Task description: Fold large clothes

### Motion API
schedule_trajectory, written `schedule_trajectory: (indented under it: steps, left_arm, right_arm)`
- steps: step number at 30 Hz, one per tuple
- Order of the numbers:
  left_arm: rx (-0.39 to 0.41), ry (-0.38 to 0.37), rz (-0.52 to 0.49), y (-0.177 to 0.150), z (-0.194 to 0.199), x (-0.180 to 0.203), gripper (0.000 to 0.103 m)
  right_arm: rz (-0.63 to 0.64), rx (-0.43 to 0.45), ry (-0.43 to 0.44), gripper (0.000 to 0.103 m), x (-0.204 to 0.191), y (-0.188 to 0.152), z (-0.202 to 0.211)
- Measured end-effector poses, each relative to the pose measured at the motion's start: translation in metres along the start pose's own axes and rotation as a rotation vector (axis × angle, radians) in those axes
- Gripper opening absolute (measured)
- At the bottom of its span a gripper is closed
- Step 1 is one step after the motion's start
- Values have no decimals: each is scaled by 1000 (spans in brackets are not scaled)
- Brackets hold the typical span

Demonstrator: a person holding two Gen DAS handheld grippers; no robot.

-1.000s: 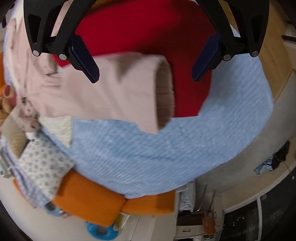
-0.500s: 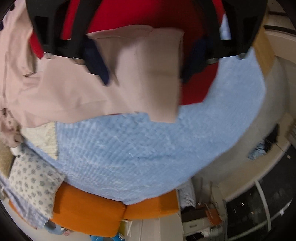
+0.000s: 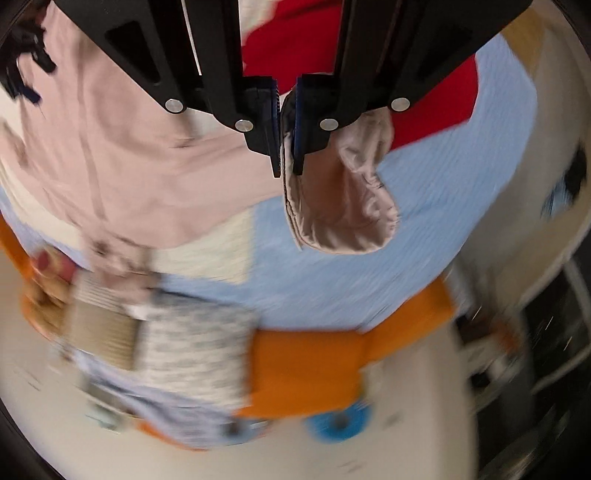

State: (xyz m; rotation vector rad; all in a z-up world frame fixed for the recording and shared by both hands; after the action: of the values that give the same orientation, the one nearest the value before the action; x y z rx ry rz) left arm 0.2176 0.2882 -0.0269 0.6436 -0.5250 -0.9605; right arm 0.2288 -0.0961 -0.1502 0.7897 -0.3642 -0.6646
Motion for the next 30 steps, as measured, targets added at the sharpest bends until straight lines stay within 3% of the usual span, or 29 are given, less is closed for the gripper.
schedule_trajectory:
  steps: [3,6,12,15,18,22,28,30]
  left_arm:
    - [44,-76,-168,-14,34,78,11]
    - [75,-161,-339,-51,65,157,11]
    - [42,-348,-577,-159,93,272,11]
    - [14,-399,-718,-225,94,301,12]
    - [-40,-446,-785,-278,85,313,12]
    - [-123,-498,-843,-338,67,315,12]
    - [-150,-538,-825,-374,55,300,15]
    - [-172,-558,-807,-381,52,294,16]
  right_arm:
    - [-28,-3,-39,73,23,-13,20]
    - [-75,-16,-72,73,50,-27,36]
    - [-136,-23,-146,73,96,-43,60]
    - [-148,-18,-159,73,110,-40,67]
    - [-153,-8,-149,74,123,-29,68]
    - [-143,-30,-38,75,126,0,41]
    - [-86,-82,144,73,114,68,-63]
    - [-110,-126,181,65,113,87,-106]
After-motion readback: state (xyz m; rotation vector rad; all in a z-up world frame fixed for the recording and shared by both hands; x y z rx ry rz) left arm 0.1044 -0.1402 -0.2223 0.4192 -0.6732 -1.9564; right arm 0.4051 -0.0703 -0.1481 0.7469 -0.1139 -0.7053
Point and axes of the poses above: each gripper's, at about its wrist camera, not at the fingertips, and z roughly against the way its jaws point, x to its right, y to its top, the point moved 4 cm from there along -z, roughly the way its jaws point, and after that the axes turned 15 degrees about z, right-handed, at the moved point
